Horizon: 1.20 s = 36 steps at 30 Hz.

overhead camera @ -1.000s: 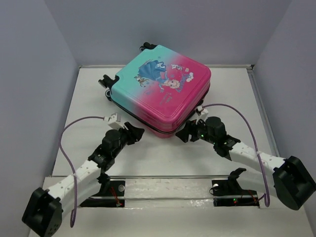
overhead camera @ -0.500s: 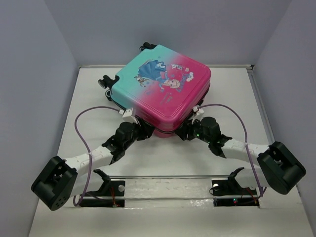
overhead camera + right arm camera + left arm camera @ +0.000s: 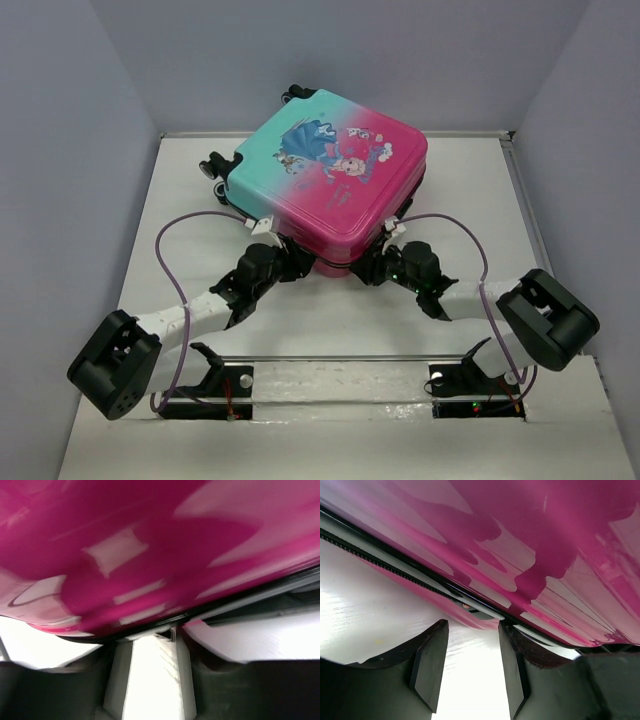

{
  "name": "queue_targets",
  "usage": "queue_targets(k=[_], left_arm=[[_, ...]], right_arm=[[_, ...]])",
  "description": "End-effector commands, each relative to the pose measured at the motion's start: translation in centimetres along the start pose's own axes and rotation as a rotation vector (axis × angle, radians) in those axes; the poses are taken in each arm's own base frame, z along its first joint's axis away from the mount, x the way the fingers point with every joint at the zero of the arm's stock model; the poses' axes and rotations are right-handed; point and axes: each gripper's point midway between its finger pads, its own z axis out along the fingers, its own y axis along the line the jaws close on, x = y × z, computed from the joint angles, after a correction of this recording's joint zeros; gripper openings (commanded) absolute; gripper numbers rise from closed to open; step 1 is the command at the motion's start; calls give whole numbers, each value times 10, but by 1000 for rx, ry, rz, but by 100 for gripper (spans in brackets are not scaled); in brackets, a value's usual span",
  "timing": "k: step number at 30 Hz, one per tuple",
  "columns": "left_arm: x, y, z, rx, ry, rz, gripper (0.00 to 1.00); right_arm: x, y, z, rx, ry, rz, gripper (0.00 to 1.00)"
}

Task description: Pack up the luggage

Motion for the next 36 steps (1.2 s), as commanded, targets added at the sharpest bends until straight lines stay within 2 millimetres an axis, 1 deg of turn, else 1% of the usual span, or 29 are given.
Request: queue_targets(k=[1, 2, 3, 4, 5, 6, 7, 8, 9, 10, 11, 12, 14, 15, 17, 18, 20, 21, 22, 24, 25, 26, 27, 28, 30, 32, 33, 34, 36], left_arm=[[-56, -44, -3, 127, -180, -20, 55], [-55, -44, -3, 127, -178, -19, 55], [-56, -45, -3, 128, -180, -17, 55], [-56, -46, -2, 131, -176, -14, 55], [-60, -51, -2, 141, -184, -12, 55], [-63, -52, -2, 143, -192, -9, 55], [-71, -59, -1, 153, -207, -8, 55], [-76, -61, 0, 153, -217, -5, 55], [-81, -64, 1, 153, -229, -1, 56], [-87, -67, 3, 151, -242, 7, 56], [-88, -67, 8, 139, -241, 13, 56], [-100, -78, 9, 155, -263, 15, 56], [-106, -83, 16, 152, -265, 29, 56], [-116, -92, 18, 164, -280, 31, 56], [-124, -101, 25, 173, -281, 38, 56], [-125, -103, 27, 174, -280, 40, 56], [-126, -108, 32, 185, -271, 37, 56], [-125, -109, 34, 189, -264, 36, 56], [-123, -112, 34, 204, -254, 36, 56], [-119, -114, 37, 212, -237, 35, 56], [-118, -114, 37, 214, -232, 34, 56], [-114, -115, 35, 218, -227, 34, 56], [-113, -113, 35, 213, -225, 34, 56], [-111, -111, 35, 210, -224, 44, 55], [-117, -100, 31, 139, -244, 83, 56], [-124, -99, 22, 119, -250, 107, 56], [-126, -97, 19, 100, -249, 115, 56], [-127, -90, 17, 60, -246, 127, 57], [-132, -88, 7, 52, -271, 130, 57]], right_arm=[[-61, 21, 9, -63, -252, -30, 29], [-59, 24, 10, -63, -249, -27, 24], [-61, 23, 11, -57, -256, -25, 10], [-60, 28, 10, -60, -260, -26, 7], [-59, 31, 10, -59, -259, -29, 7], [-51, 32, 10, -48, -230, -32, 7], [-42, 41, 10, -47, -207, -46, 7], [-30, 44, 8, -36, -160, -48, 7], [-27, 49, 8, -26, -164, -48, 7], [-16, 49, 5, 5, -131, -50, 7], [2, 67, 1, -25, -88, -61, 7], [16, 65, -3, 13, -45, -71, 7], [38, 74, -8, 25, 14, -80, 7], [55, 83, -15, 34, 58, -99, 7], [67, 96, -21, 17, 91, -85, 7], [80, 111, -27, -14, 126, -95, 7], [91, 118, -32, -1, 161, -96, 7], [91, 132, -33, -23, 159, -96, 7], [91, 132, -30, -14, 156, -89, 7], [76, 145, -19, -31, 97, -58, 7], [82, 142, -17, -24, 107, -68, 7], [73, 145, -1, 16, 73, -83, 7], [51, 153, 12, 44, 5, -72, 7], [48, 158, 19, 43, -8, -76, 7], [35, 171, 30, 9, -62, -87, 7], [20, 185, 37, -9, -92, -112, 7], [16, 187, 38, -7, -91, -116, 7], [14, 189, 37, -14, -92, -118, 7], [24, 181, 30, -11, -67, -112, 7]])
